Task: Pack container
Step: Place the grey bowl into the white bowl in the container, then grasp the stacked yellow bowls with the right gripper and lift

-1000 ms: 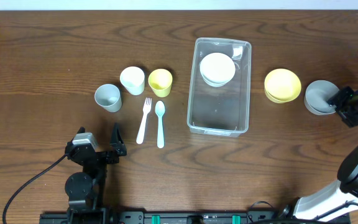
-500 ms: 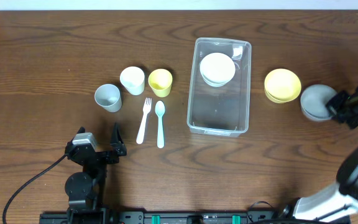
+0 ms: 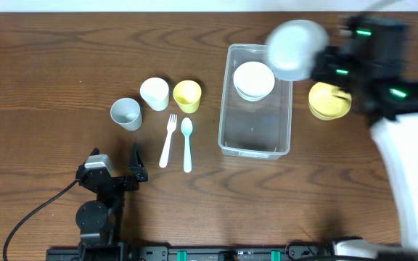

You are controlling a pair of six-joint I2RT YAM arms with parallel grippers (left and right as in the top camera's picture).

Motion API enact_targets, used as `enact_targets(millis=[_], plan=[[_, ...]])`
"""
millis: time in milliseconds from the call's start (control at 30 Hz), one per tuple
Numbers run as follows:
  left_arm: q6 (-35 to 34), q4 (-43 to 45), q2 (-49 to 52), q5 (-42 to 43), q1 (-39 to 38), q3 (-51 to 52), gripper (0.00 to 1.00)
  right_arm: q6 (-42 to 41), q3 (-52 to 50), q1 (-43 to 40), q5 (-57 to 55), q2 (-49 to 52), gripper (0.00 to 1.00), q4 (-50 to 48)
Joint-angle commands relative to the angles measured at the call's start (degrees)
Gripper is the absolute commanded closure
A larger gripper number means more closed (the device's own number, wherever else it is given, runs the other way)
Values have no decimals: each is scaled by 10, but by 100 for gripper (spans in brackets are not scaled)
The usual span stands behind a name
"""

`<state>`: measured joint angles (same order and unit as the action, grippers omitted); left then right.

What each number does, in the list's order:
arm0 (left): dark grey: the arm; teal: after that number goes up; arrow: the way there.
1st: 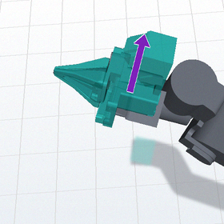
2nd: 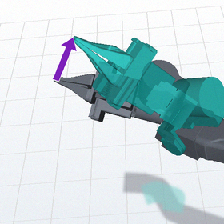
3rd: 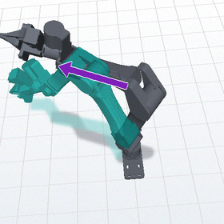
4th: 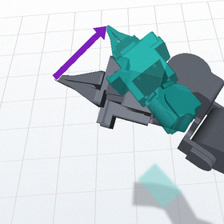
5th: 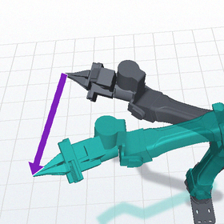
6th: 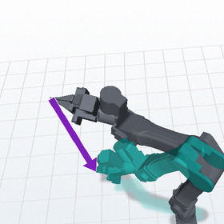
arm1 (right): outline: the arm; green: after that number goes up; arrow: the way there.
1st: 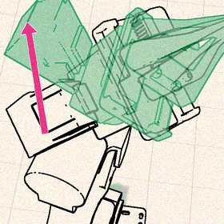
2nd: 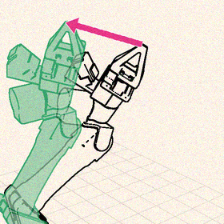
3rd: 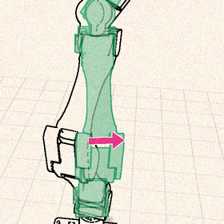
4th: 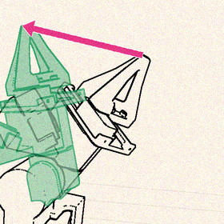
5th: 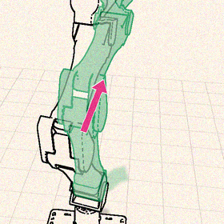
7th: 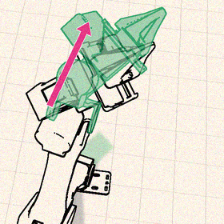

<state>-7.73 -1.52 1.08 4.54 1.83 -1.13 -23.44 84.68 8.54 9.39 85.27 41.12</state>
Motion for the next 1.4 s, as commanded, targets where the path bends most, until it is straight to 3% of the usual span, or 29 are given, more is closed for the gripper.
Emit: enact_targets(millis=[0, 167, 333, 367, 433, 600, 800, 1000, 1167, 1367], plan=[[-5, -21, 0, 15, 2, 9, 2, -3, 6, 40, -50, 99, 99, -25], [-5, -21, 0, 15, 2, 9, 2, -14, 82, 37, -37, 245, 99, -48], [-5, -21, 0, 15, 2, 9, 2, -24, 136, 35, -10, 329, 97, -45], [-5, -21, 0, 15, 2, 9, 2, -28, 138, 35, -10, 336, 95, -45], [-5, -21, 0, 15, 2, 9, 2, -29, 138, 35, -9, 345, 80, -43], [-5, -21, 0, 15, 2, 9, 2, -26, 149, 36, -1, 328, 64, -4], [-5, -21, 0, 15, 2, 9, 2, -11, 173, 20, -29, 221, 53, 73], [-5, -21, 0, 15, 2, 9, 2, -11, 173, -71, -109, 122, 46, 196], [-5, -21, 0, 15, 2, 9, 2, -10, 151, -173, -137, 133, 37, 259], [-5, -21, 0, 15, 2, 9, 2, -9, 54, -234, -119, 196, 38, 210]])
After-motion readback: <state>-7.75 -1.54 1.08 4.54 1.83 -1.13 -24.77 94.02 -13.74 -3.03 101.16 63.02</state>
